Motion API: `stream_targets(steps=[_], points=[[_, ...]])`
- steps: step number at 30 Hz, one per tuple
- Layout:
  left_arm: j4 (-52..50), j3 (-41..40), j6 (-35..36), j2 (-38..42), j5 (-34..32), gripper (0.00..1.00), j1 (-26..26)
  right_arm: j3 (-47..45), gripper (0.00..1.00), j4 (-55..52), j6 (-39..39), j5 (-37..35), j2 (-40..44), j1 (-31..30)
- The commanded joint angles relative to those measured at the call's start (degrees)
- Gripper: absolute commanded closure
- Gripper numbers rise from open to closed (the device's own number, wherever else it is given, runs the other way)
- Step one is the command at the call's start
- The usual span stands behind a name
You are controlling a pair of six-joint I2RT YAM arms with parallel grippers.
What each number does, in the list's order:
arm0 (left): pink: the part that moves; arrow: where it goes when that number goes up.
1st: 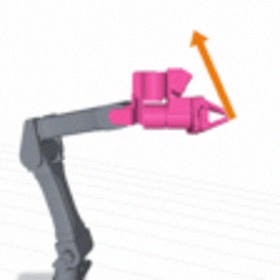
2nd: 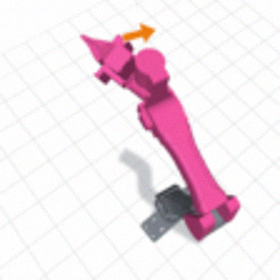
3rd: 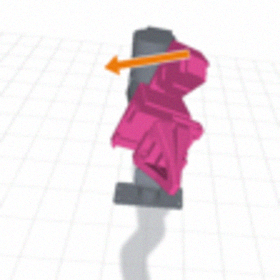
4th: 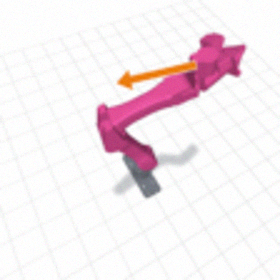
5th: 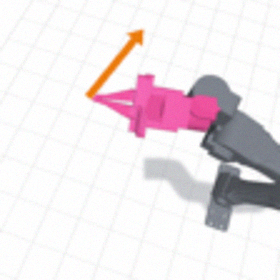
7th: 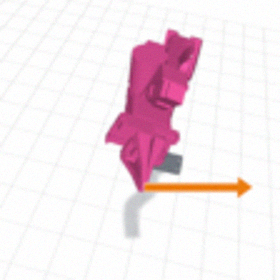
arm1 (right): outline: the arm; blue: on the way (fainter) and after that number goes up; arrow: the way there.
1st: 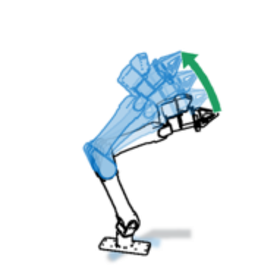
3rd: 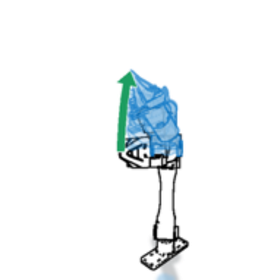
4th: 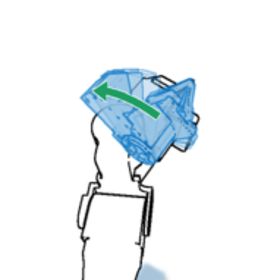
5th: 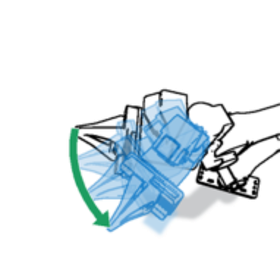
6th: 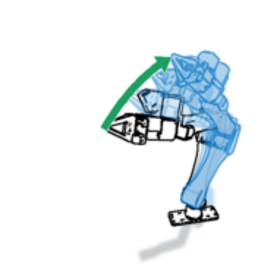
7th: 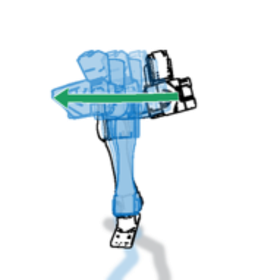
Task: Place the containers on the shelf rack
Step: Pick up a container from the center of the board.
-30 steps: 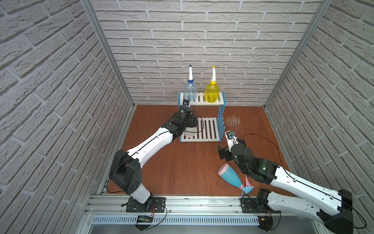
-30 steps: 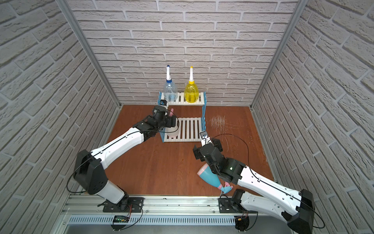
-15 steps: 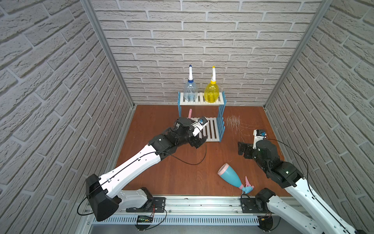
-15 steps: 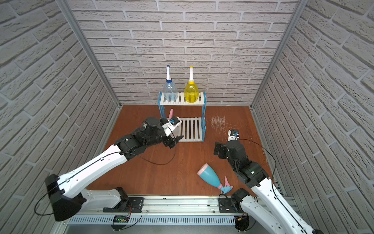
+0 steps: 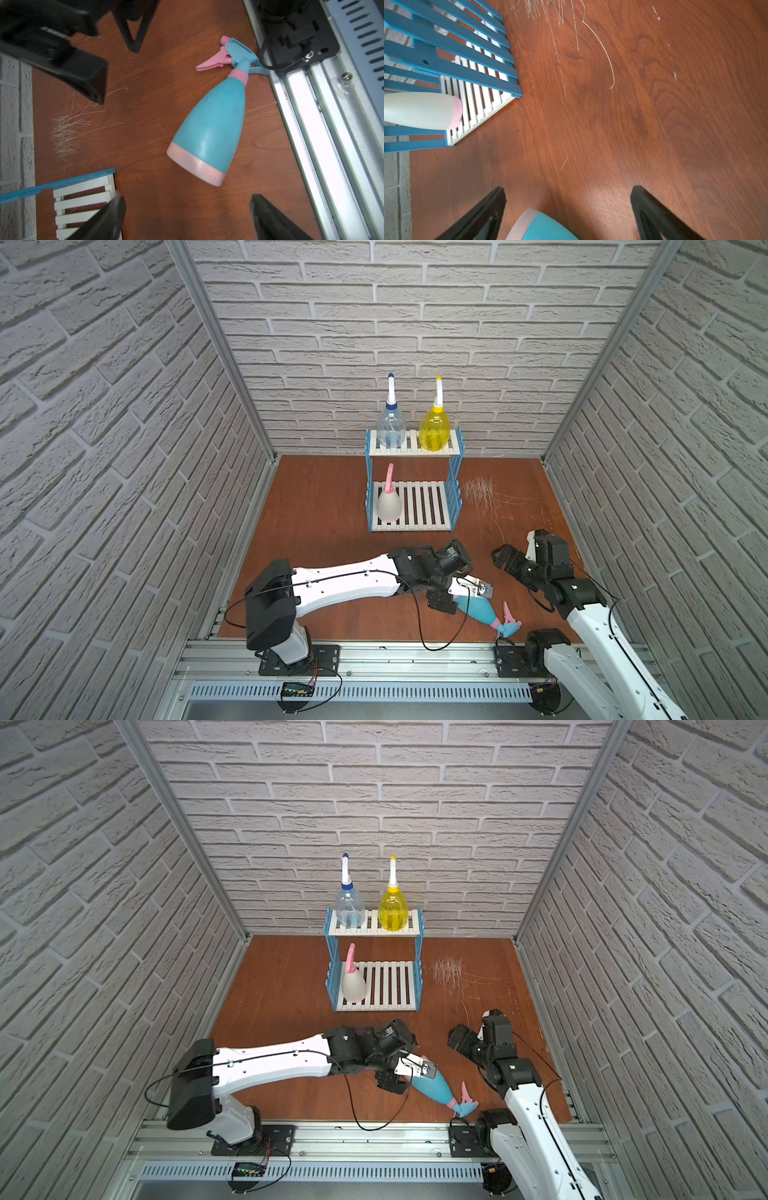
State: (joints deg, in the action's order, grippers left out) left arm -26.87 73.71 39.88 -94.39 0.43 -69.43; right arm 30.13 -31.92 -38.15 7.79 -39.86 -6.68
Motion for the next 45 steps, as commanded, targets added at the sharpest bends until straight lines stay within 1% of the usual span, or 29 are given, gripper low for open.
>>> stream_targets(steps=[1, 6, 11, 18, 33, 36, 45], points=[[1.5, 3.5, 3.3, -3.6, -2.8, 0.02, -1.7, -0.7, 0.01, 1.4, 1.1, 2.0, 2.0, 1.5], [-1.3, 8.5, 4.2, -10.2, -2.1, 0.02, -2.0, -2.3, 0.01, 2.1, 1.1, 4.3, 2.8, 2.9], [-5.2, 11.7, 4.3, -14.8, 0.8, 0.02, -1.8, -4.6, 0.01, 3.3, 0.9, 5.1, 3.4, 4.0], [-9.4, 14.9, 4.0, -20.5, 2.6, 0.02, -1.4, -5.3, 0.01, 3.7, 2.2, 5.7, 2.7, 5.6], [-10.6, 14.0, 2.1, -23.8, 4.5, 0.02, 0.8, -6.2, 0.01, 5.4, 3.0, 6.6, 0.5, 8.0], [-12.1, 14.4, 2.2, -24.0, 5.6, 0.05, 1.2, -6.1, 0.01, 5.4, 3.0, 6.6, 0.6, 8.4], [-12.7, 14.7, 0.9, -22.9, 7.3, 0.19, 1.7, -5.3, 0.01, 4.8, 3.1, 6.2, 0.9, 8.8]])
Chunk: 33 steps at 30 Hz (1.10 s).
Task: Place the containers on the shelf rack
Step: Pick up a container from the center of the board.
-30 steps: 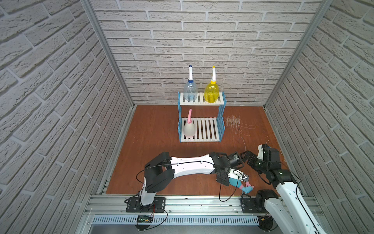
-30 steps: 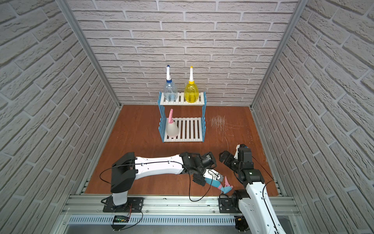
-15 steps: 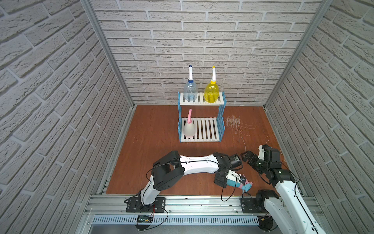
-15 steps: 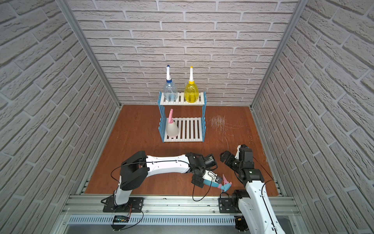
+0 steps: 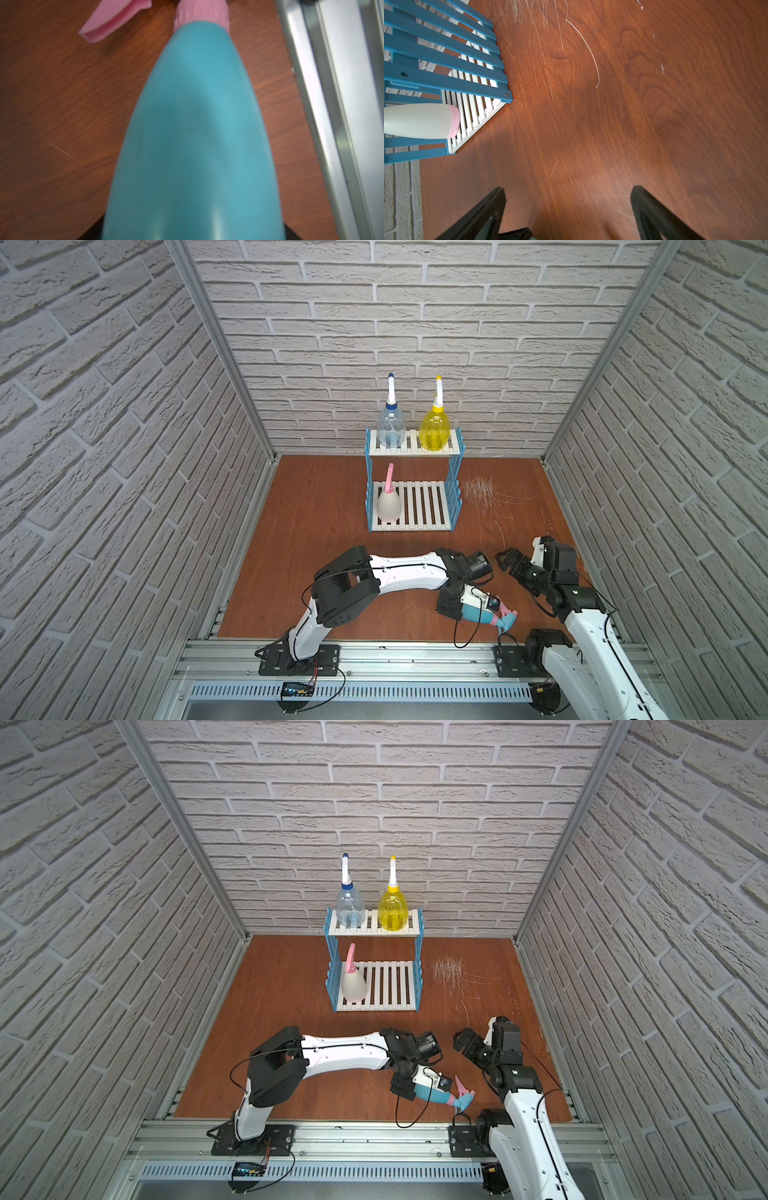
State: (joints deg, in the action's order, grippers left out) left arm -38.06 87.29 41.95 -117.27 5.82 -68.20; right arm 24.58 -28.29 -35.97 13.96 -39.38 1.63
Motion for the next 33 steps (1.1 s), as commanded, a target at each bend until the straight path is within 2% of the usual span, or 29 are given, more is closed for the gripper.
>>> stream_targets(steps=[1, 5, 11, 17, 20, 23, 26, 30, 33], points=[[-1.1, 0.8, -1.8, 0.4, 1.7, 0.22, 0.5, 0.7, 0.02, 0.7, 1.0, 0.0, 0.6, 0.5], [1.8, -1.4, -7.5, 3.1, 0.8, 0.26, 2.0, 4.2, 0.02, -2.0, 1.4, -0.5, 2.4, 0.6], [12.9, -9.9, -20.0, 13.9, 0.4, 0.28, 6.1, 14.5, 0.01, -6.6, -0.6, -1.9, 4.4, 0.6], [24.3, -19.6, -34.9, 24.5, 0.1, 0.27, 9.8, 25.5, 0.01, -7.8, -3.1, 1.4, -0.1, 0.7], [32.7, -25.2, -41.5, 30.0, -1.0, 0.27, 11.5, 29.5, 0.01, -5.7, -5.5, 6.6, -4.1, 0.7], [38.6, -28.9, -48.0, 34.3, -1.9, 0.28, 13.8, 29.7, 0.01, 1.1, -11.5, 13.9, -6.8, 0.7], [43.0, -31.5, -51.2, 37.8, -3.6, 0.28, 15.2, 29.9, 0.01, 6.9, -14.8, 20.5, -9.3, 0.6], [49.1, -35.1, -54.8, 41.6, -2.6, 0.28, 17.6, 34.0, 0.01, 5.5, -11.6, 29.3, -13.4, 0.0], [49.5, -35.6, -54.2, 42.6, -1.9, 0.28, 18.2, 37.6, 0.05, 3.2, -9.3, 33.5, -16.4, -1.6]])
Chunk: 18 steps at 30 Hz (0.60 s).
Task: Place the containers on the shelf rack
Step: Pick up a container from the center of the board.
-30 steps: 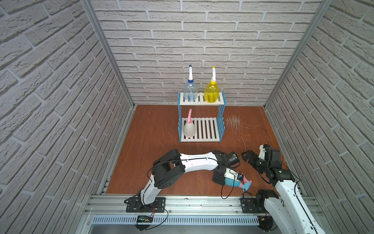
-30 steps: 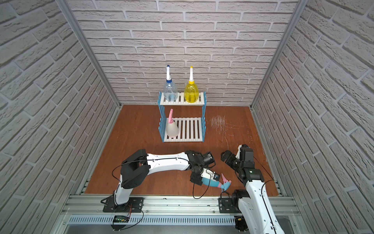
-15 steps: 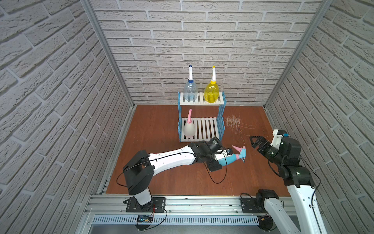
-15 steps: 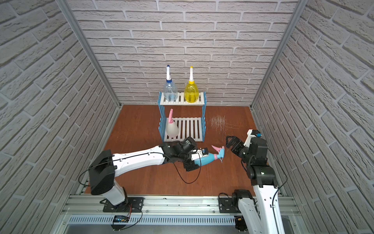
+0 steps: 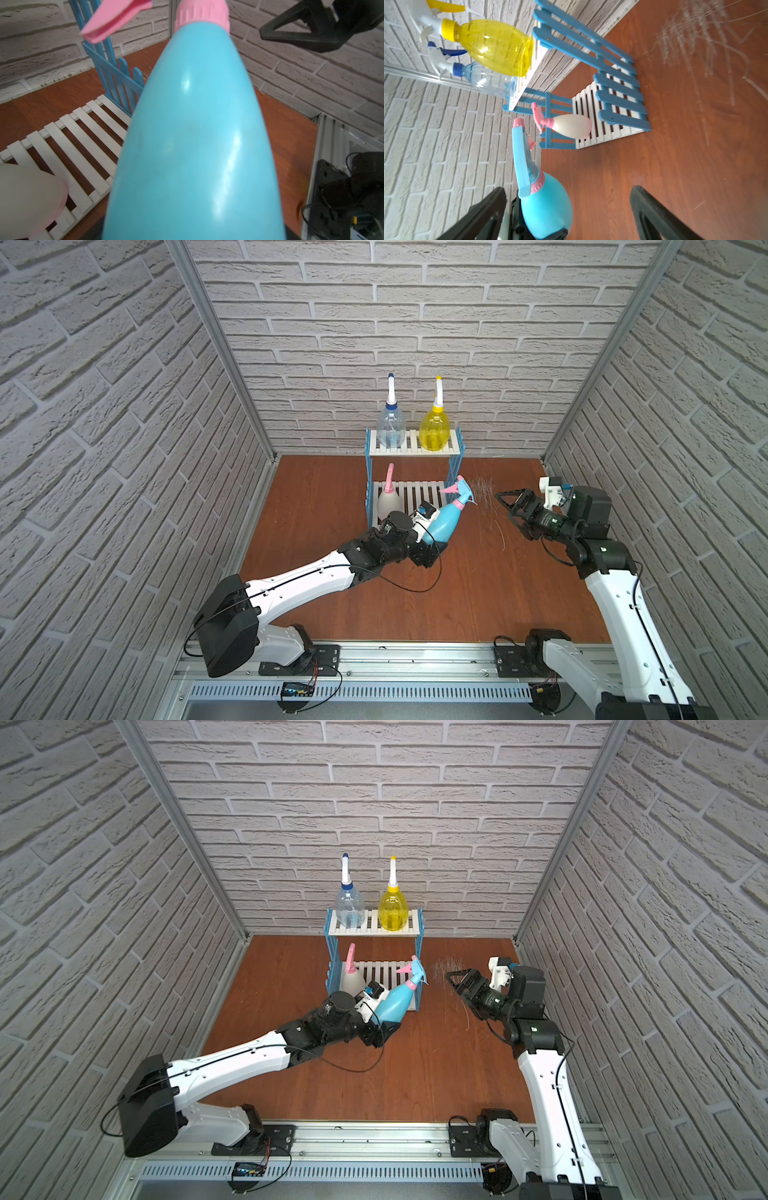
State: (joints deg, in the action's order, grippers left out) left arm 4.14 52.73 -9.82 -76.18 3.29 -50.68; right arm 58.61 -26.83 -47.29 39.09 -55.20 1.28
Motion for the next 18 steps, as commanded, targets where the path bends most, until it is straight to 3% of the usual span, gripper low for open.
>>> stream_targets(steps=[1, 8, 18], points=[[7.3, -1.0, -2.1, 1.6, 0.7, 0.28, 0.7, 4.6, 0.06, 1.5, 2.6, 9.0, -1.3, -2.0], [8.4, -1.1, -1.6, 1.5, 2.3, 0.27, 0.9, 11.6, 0.16, 0.2, 6.2, 6.0, -5.9, -10.6], [7.7, -0.3, -1.0, 1.3, 3.3, 0.27, 0.8, 16.7, 0.46, -2.5, 10.0, -1.1, -11.6, -15.0]])
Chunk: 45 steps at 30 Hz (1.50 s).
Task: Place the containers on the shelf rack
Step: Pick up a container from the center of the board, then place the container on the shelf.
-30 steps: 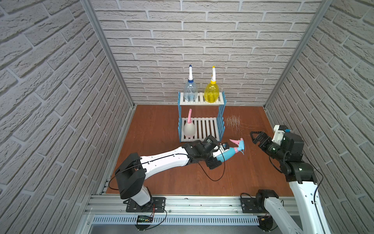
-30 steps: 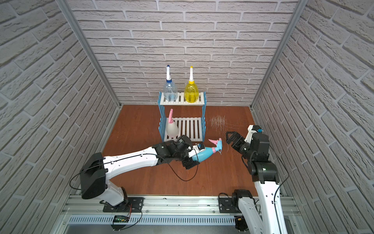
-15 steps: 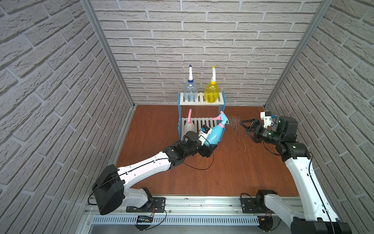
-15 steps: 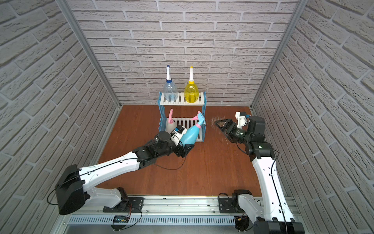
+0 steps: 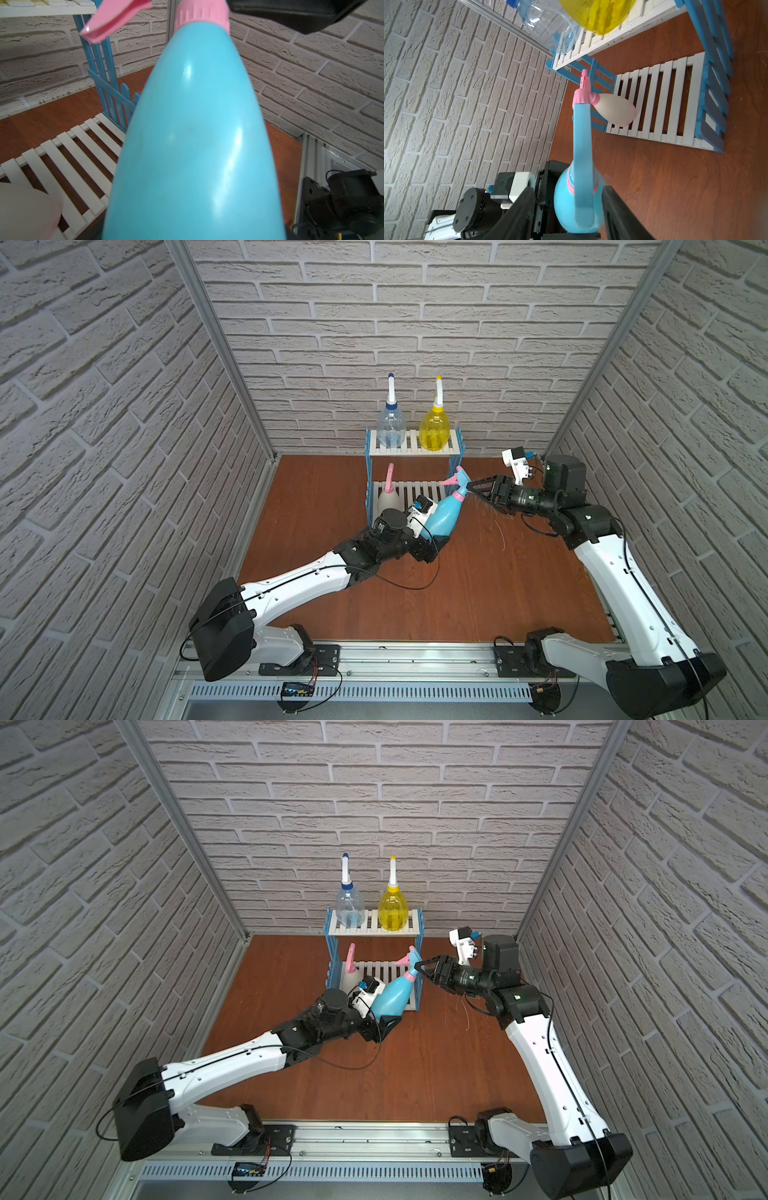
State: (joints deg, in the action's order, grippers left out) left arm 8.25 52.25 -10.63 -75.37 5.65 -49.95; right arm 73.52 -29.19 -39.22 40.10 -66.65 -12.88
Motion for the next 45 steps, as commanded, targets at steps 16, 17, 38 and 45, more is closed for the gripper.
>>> stream_targets(steps=[16, 17, 38, 45], points=[[1.2, 2.4, 0.5, -1.6, -0.1, 0.27, -0.2, 1.1, 0.92, -1.5, 3.1, -4.2, -0.9, -1.0], [1.0, 2.6, 0.4, -1.7, -0.3, 0.26, -0.3, 0.9, 0.93, -1.4, 3.2, -4.4, -0.7, -1.1], [2.0, -2.5, -1.7, 9.8, -5.8, 0.02, 0.3, -3.4, 0.97, -1.1, 12.5, -22.6, 7.6, -3.5], [-13.1, 0.3, -1.2, 16.9, -10.0, 0.02, 7.9, -3.7, 0.96, -1.3, 18.7, -41.6, 13.1, -12.5]])
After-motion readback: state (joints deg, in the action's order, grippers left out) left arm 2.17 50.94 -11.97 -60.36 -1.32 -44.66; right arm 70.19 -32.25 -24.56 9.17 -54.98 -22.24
